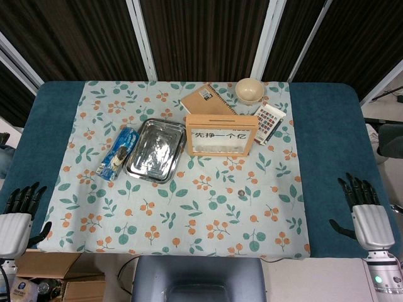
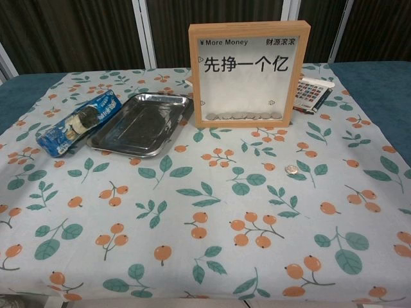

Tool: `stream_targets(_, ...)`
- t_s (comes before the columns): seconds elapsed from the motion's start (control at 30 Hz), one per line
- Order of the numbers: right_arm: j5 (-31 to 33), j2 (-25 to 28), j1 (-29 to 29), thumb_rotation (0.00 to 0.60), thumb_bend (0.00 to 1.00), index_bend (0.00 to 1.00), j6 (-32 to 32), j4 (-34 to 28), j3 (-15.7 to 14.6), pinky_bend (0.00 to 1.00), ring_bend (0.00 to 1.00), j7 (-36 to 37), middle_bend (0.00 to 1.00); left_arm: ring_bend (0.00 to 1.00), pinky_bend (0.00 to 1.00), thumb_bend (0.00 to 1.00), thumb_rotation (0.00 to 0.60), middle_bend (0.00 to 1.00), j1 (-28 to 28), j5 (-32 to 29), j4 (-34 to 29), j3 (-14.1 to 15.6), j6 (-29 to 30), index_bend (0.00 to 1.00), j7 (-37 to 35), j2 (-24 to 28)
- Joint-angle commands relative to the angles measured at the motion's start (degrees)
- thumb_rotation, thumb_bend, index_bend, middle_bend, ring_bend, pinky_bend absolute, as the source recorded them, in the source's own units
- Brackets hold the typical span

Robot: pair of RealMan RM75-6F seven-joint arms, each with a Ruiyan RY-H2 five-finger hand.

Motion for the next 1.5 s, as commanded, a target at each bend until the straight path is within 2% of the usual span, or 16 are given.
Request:
stream_targets(0.03,-0.25,0.05,0.13,0.600,0.33,0.00,-0.09,-0.04,-0.07,0.00,0.00,-0.38,0.00,0.00,0.00,0.32,0.600,0.00,0.18,0.11,0.15,0.06,0.29,0.00,-0.13,-0.05)
stream_targets(0.47,-1.33,-0.60,1.05,0.600,0.33,0.00,-1.24,0.54,-0.51,0.00,0.00,-2.68,0.00,0.00,0.00,0.32,0.600,0.00,0.03,0.54,1.41,0.13,0.12,0.00,-1.20,-1.15)
stream_targets(0.77,-2.13,-3.90,4.30,0.600,0.33,0.00,-4.82,1.62,-0.01,0.00,0.00,-10.13,0.00,0.00,0.00,0.32,0.600,0.00,-0.54,0.49,2.11,-0.27,-0.35,0.00,-2.15,-1.06)
stream_targets(1.1,-0.97,-10.45,11.51,0.600,0.33,0.00,-12.37,5.20,2.65,0.00,0.00,-17.49,0.00,0.00,0.00,0.32,0.600,0.00,-1.64,0.13,3.00,-0.57,-1.90,0.00,-2.36,-1.98)
stream_targets(1.3,0.63,-17.29,15.87,0.600,0.33,0.00,-15.85,9.01,4.33,0.00,0.00,-21.37,0.00,0.00,0.00,0.32,0.600,0.00,-2.21,-0.08,3.14,-0.40,-3.07,0.00,-2.41,-1.83)
stream_targets(1.37,0.90,-19.52,16.70,0.600,0.33,0.02,-15.97,10.89,4.68,0.00,0.00,-21.72,0.00,0.00,0.00,0.32,0.600,0.00,-2.30,-0.17,3.19,-0.42,-3.21,0.00,-2.57,-1.83)
stream_targets(1.5,1.24,-23.61,17.99,0.600,0.33,0.21,-15.97,15.59,4.86,0.00,0.00,-21.34,0.00,0.00,0.00,0.32,0.600,0.00,-2.58,-0.37,3.57,-0.38,-3.76,0.00,-2.85,-1.91)
